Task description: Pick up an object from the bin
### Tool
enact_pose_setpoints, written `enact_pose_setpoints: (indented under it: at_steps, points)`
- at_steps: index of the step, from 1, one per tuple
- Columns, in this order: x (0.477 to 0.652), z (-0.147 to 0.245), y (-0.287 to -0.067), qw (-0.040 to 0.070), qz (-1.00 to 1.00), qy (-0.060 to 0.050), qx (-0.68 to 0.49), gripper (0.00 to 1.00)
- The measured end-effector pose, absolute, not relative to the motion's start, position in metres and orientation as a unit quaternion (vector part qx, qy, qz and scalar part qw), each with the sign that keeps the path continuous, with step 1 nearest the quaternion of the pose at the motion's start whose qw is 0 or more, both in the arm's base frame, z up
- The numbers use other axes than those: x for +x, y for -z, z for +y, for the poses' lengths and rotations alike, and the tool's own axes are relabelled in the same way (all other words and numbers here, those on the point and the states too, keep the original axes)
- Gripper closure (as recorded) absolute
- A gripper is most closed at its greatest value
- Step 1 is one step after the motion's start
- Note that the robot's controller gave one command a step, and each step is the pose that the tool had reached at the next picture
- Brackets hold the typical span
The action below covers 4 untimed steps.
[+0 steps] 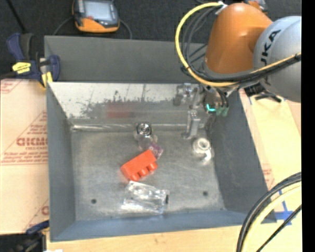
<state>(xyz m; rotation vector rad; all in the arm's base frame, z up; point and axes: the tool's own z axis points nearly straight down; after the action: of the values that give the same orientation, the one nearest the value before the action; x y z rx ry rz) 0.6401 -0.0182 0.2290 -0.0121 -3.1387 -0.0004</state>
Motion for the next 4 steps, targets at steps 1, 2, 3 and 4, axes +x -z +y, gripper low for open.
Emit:
enact_pose_setpoints:
  at_steps: [1, 2, 3, 4]
  points:
    - [0.601, 0.024, -0.152, 0.003, -1.000, 0.001, -0.021, 0.00]
    - [0.581, 0.036, -0.102, 0.001, -0.994, 0.000, 0.113, 0.00]
    - [0.565, 0.035, -0.075, 0.000, -0.990, 0.000, 0.139, 0.00]
    - [0.566, 0.035, -0.077, -0.002, -0.990, 0.000, 0.138, 1.00]
